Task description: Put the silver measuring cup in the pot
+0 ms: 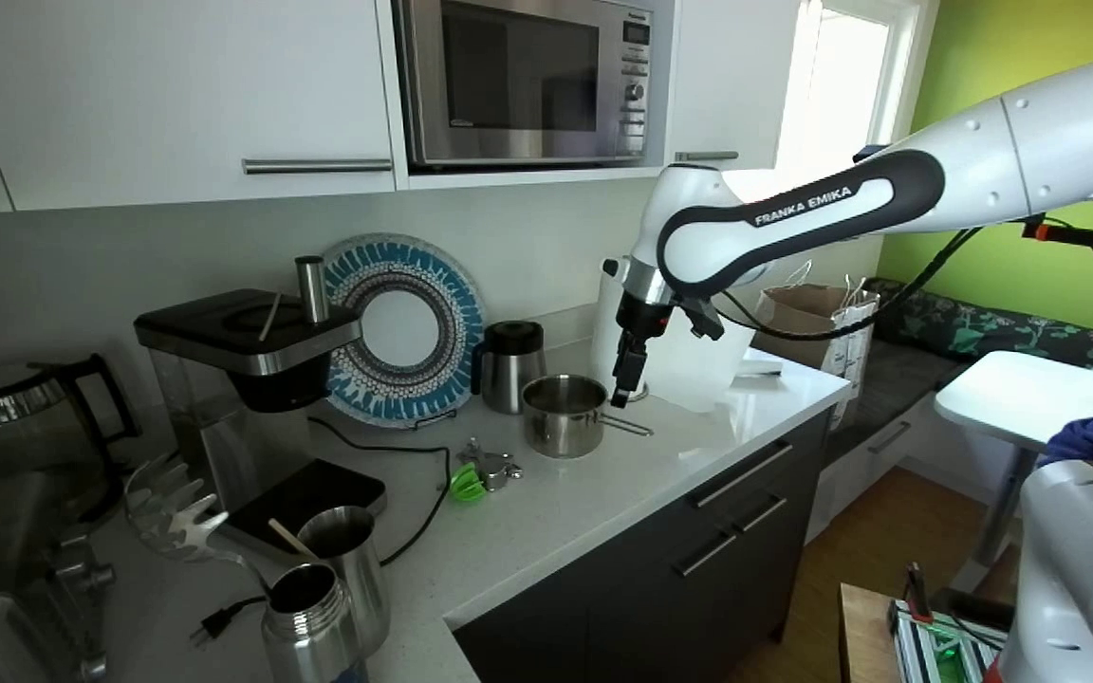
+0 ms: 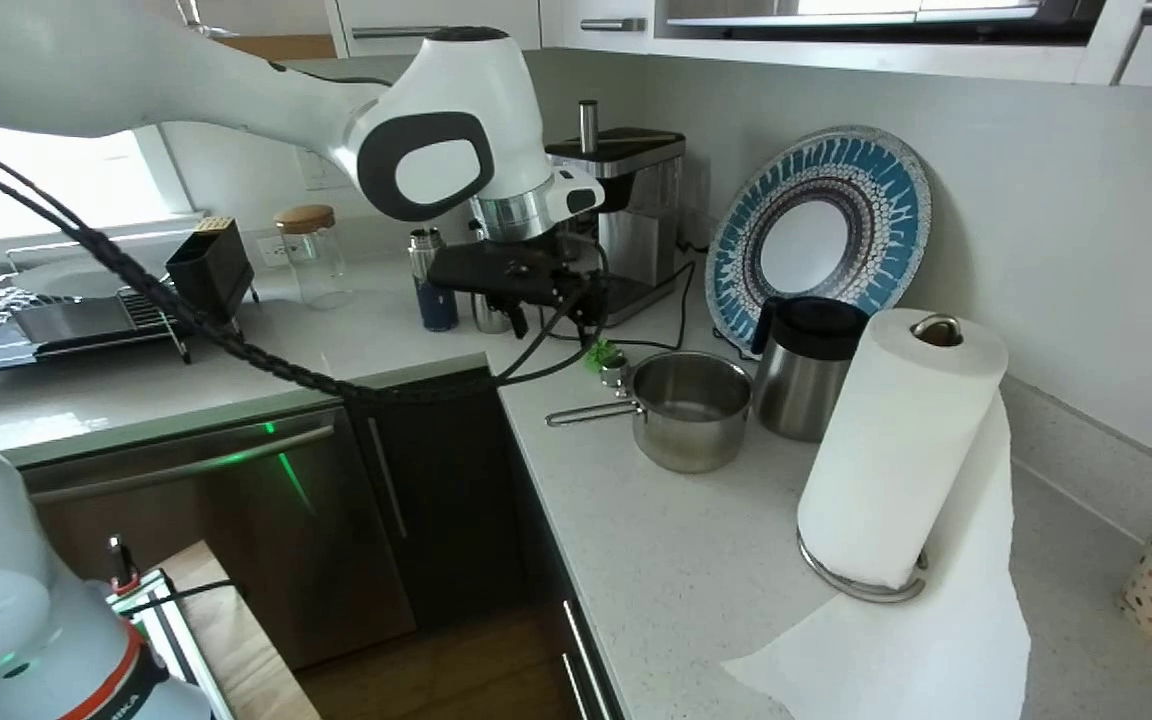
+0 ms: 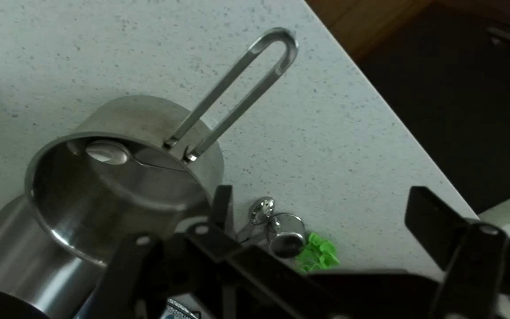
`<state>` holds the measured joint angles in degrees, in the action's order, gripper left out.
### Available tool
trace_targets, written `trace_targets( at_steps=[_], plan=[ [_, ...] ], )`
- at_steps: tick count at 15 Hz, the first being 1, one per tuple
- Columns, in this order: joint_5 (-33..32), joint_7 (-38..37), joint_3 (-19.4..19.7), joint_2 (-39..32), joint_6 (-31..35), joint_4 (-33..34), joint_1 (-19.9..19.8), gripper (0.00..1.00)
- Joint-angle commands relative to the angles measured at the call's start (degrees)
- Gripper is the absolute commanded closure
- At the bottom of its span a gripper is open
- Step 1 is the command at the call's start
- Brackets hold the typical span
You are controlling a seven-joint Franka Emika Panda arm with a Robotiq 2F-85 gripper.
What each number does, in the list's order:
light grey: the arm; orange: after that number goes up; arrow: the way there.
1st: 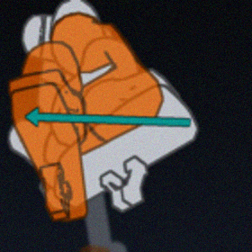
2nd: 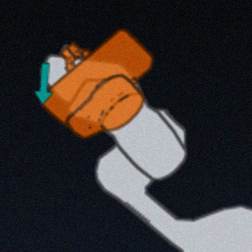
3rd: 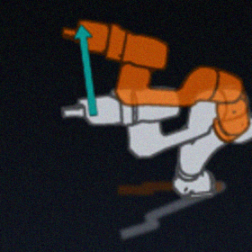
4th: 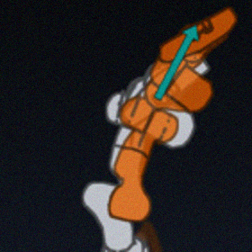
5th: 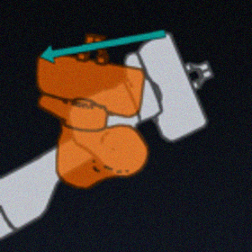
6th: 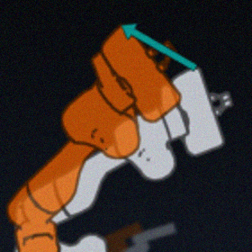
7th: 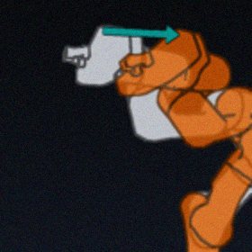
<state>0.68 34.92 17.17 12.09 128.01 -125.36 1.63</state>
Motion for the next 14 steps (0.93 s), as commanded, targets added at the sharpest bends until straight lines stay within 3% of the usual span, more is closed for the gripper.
trace_targets(
  at_steps=[1, 4, 6, 7, 14],
  plan=[
    [0.11, 0.35, -2.82, -1.82, -0.16, 1.36, -2.66, 0.00],
    [-0.20, 0.29, -3.69, -4.20, -0.07, 3.18, -2.98, 0.00],
    [-2.45, 2.98, -4.38, -5.56, 3.79, 2.85, -2.82, 0.00],
    [0.55, 7.09, -4.25, -7.28, 5.23, 3.33, -2.56, 0.00],
    [4.89, 24.13, -7.38, -20.40, 13.12, 7.74, -5.72, 0.00]
  ],
)
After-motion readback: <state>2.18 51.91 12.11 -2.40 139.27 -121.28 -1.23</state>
